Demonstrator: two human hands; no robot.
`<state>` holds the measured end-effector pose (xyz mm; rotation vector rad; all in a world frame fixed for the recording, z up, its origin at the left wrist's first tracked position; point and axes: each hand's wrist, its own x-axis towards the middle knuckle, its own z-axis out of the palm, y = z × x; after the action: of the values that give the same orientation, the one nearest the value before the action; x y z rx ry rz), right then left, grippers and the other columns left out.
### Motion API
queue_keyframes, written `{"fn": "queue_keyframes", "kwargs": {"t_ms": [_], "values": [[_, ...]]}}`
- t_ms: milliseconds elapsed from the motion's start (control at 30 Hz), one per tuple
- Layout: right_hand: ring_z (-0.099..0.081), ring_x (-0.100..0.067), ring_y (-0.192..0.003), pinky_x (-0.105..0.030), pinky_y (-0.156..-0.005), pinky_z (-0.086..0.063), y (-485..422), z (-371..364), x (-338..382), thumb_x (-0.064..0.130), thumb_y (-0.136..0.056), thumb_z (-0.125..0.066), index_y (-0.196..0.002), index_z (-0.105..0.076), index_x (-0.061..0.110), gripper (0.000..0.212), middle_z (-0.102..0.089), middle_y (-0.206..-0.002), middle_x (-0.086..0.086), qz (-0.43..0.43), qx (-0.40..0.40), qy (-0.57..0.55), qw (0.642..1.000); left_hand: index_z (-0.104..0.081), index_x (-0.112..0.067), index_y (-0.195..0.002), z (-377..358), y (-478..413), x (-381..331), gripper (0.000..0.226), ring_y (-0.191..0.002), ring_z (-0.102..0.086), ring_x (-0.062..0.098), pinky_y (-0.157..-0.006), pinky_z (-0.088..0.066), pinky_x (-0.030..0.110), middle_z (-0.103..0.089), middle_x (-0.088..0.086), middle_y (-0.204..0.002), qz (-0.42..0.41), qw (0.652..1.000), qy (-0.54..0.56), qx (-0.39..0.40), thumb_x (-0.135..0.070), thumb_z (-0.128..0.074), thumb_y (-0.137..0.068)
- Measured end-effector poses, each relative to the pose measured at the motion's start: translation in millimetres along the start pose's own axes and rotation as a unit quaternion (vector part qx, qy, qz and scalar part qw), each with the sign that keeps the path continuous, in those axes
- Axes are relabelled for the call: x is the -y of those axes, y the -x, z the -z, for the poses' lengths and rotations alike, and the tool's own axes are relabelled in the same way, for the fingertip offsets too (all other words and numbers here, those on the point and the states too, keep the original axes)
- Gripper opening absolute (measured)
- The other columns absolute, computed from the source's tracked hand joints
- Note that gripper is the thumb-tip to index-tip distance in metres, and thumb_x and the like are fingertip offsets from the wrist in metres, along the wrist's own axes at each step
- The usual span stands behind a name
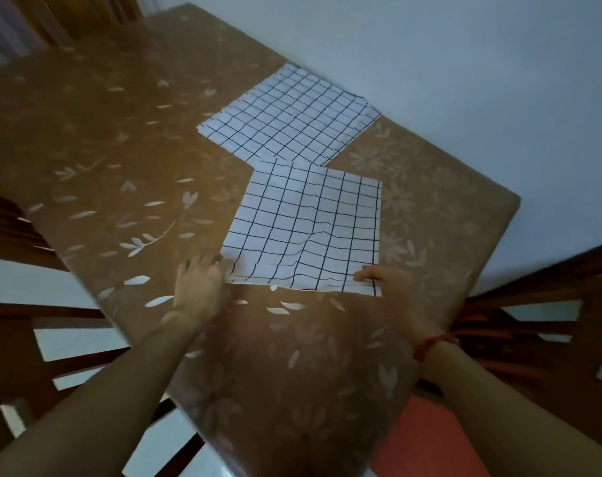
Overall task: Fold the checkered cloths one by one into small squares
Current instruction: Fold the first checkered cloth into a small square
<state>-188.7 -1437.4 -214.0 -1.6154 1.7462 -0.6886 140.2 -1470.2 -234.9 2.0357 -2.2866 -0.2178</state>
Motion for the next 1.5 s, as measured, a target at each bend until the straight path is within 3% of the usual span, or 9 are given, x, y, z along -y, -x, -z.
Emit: {"fn": "queue_keyframes", "kwargs": {"t_ms": [100, 200, 267, 400, 700, 833, 967, 1200, 1500], "values": [[-0.062, -0.010, -0.102, -0.009, -0.088, -0.041, 24.3, 11.1, -8.5, -0.002, -0.074, -0.072, -0.091, -0.068, 0.027, 0.034, -0.067, -0.102, 0.009, -0.018, 0.013, 0.043, 0.999, -0.076, -0.019, -0.080, 5.9, 18.7, 3.0, 0.007, -0.096, -0.060, 0.030, -0.080, -0.041, 0.041, -0.069, 0.002, -0.097, -0.020, 0.999, 0.040, -0.007, -0.020, -0.076, -0.073], [-0.062, -0.005, -0.096, -0.020, -0.089, -0.046, 46.5, 23.6, -9.4, 0.011, -0.079, -0.069, -0.090, -0.065, 0.034, 0.026, -0.067, -0.098, 0.013, -0.044, 0.000, 0.050, 0.998, -0.074, -0.016, -0.080, 16.3, 39.4, -1.4, 0.012, -0.082, -0.066, 0.027, -0.072, -0.049, 0.035, -0.072, 0.000, -0.089, -0.029, 0.991, 0.130, 0.011, -0.022, -0.064, -0.080], [-0.063, -0.007, -0.086, -0.024, -0.082, -0.047, 58.8, 29.1, -7.1, 0.025, -0.082, -0.064, -0.083, -0.067, 0.028, 0.005, -0.069, -0.085, 0.010, -0.042, -0.002, 0.060, 0.997, -0.074, -0.021, -0.089, 25.7, 53.6, -5.1, 0.010, -0.080, -0.066, 0.024, -0.069, -0.050, 0.030, -0.073, -0.003, -0.088, 0.012, 0.982, 0.185, 0.043, -0.021, -0.066, -0.083], [-0.062, -0.030, -0.078, -0.039, -0.078, -0.049, 75.7, 29.8, -13.8, 0.021, -0.087, -0.045, -0.058, -0.052, 0.004, 0.034, -0.053, -0.059, 0.000, -0.105, -0.036, 0.054, 0.992, -0.065, -0.030, -0.075, 40.7, 80.9, -8.8, 0.011, -0.072, -0.063, 0.014, -0.060, -0.044, 0.023, -0.067, -0.008, -0.068, 0.039, 0.969, 0.226, 0.093, -0.023, -0.066, -0.083], [-0.068, -0.011, -0.067, -0.023, -0.058, -0.052, 115.6, 42.1, -26.7, 0.023, -0.076, -0.074, -0.071, -0.071, 0.008, 0.016, -0.071, -0.066, 0.000, -0.130, 0.059, 0.064, 0.988, -0.050, -0.015, -0.051, 51.1, 115.4, -13.7, 0.037, -0.053, -0.045, 0.006, -0.051, -0.032, 0.016, -0.047, -0.007, -0.050, 0.022, 0.944, 0.305, 0.125, -0.007, -0.071, -0.080], [-0.069, -0.024, -0.073, -0.039, -0.067, -0.055, 107.8, 40.5, -29.7, 0.027, -0.071, -0.074, -0.076, -0.069, 0.001, 0.027, -0.071, -0.071, -0.011, -0.154, 0.048, 0.018, 0.987, -0.060, -0.003, -0.063, 46.6, 108.2, -8.7, 0.024, -0.058, -0.051, 0.012, -0.054, -0.035, 0.018, -0.058, 0.004, -0.057, 0.043, 0.953, 0.280, 0.108, -0.013, -0.072, -0.081], [-0.067, -0.031, -0.076, -0.044, -0.068, -0.055, 92.5, 37.0, -26.5, 0.029, -0.070, -0.074, -0.077, -0.067, -0.001, 0.032, -0.069, -0.075, -0.017, -0.170, 0.030, -0.017, 0.985, -0.060, -0.034, -0.060, 51.2, 89.5, -7.9, 0.032, -0.065, -0.058, 0.001, -0.055, -0.038, 0.009, -0.063, -0.013, -0.059, 0.053, 0.957, 0.273, 0.085, -0.014, -0.069, -0.083], [-0.061, 0.003, -0.054, -0.009, -0.048, -0.042, 49.3, 19.5, -16.7, 0.009, -0.082, -0.072, -0.067, -0.062, 0.019, 0.020, -0.063, -0.052, 0.013, -0.178, -0.003, -0.096, 0.979, -0.075, -0.014, -0.093, 39.7, 44.4, -2.0, 0.012, -0.084, -0.065, 0.014, -0.063, -0.038, 0.008, -0.073, 0.001, -0.089, 0.102, 0.948, 0.293, 0.070, -0.012, -0.066, -0.087], [-0.069, -0.018, -0.084, -0.040, -0.075, -0.058, -16.9, -5.1, -25.1, 0.001, -0.081, -0.068, -0.102, -0.061, 0.021, 0.030, -0.071, -0.094, 0.001, -0.191, -0.020, -0.135, 0.972, -0.074, -0.015, -0.088, 8.6, -14.6, 8.4, 0.008, -0.081, -0.062, 0.018, -0.073, -0.041, 0.024, -0.070, -0.002, -0.081, 0.147, 0.952, 0.265, 0.038, -0.017, -0.066, -0.085]]}}
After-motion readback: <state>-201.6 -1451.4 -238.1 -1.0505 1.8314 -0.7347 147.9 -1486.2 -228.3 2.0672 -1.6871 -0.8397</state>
